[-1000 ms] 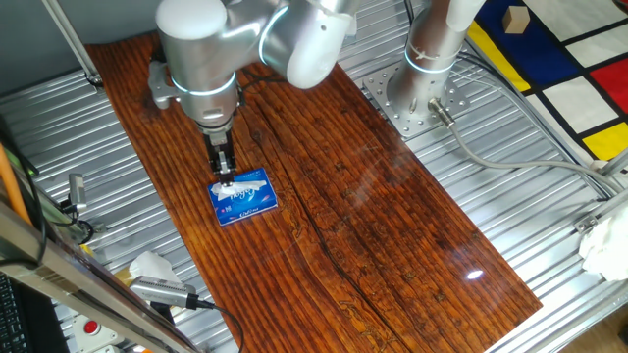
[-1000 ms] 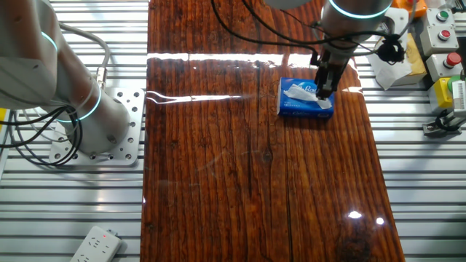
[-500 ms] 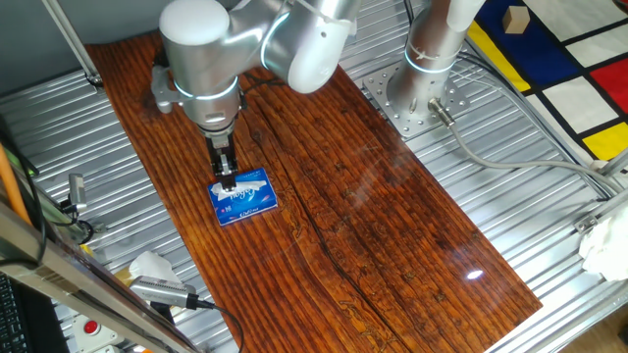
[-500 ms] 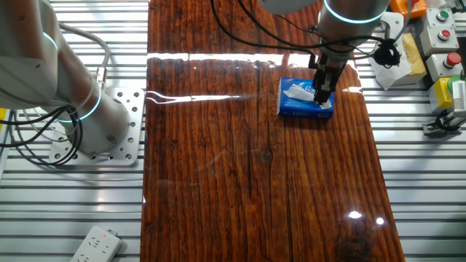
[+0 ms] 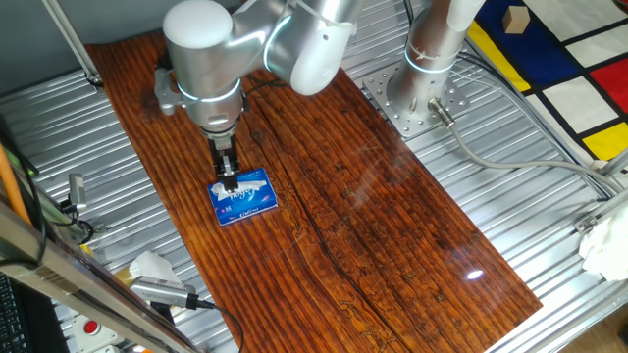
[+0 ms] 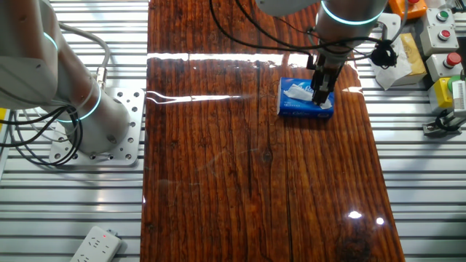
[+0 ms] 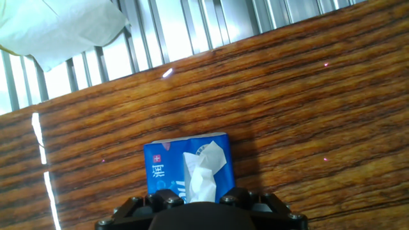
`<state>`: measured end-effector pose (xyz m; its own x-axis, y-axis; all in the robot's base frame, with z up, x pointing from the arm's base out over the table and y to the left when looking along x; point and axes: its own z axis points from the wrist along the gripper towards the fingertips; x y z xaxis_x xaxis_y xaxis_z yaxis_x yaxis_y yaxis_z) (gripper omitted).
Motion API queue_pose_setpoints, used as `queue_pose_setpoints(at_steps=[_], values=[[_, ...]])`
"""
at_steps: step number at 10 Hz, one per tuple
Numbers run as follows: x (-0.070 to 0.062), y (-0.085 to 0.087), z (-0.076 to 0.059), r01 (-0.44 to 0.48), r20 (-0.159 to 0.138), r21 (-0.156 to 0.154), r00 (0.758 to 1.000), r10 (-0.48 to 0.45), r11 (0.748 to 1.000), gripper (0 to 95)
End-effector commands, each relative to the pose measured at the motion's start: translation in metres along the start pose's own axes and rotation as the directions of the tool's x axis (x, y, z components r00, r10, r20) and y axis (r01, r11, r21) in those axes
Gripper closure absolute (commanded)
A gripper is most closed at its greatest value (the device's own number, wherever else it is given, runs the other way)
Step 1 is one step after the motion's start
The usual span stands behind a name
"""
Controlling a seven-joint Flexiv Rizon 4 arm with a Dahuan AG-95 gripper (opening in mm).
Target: Pull out a napkin
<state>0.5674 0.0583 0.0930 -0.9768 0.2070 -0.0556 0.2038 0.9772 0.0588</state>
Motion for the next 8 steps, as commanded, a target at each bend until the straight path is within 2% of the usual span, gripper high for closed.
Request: queue_pose_setpoints(at_steps=[1,8], values=[[0.001,0.000,0.002,-0.003,0.005,-0.002,1.000,0.003,1.000,38.0],[0.006,0.002,0.015,-0.006,0.022,-0.006,1.000,0.006,1.000,38.0]])
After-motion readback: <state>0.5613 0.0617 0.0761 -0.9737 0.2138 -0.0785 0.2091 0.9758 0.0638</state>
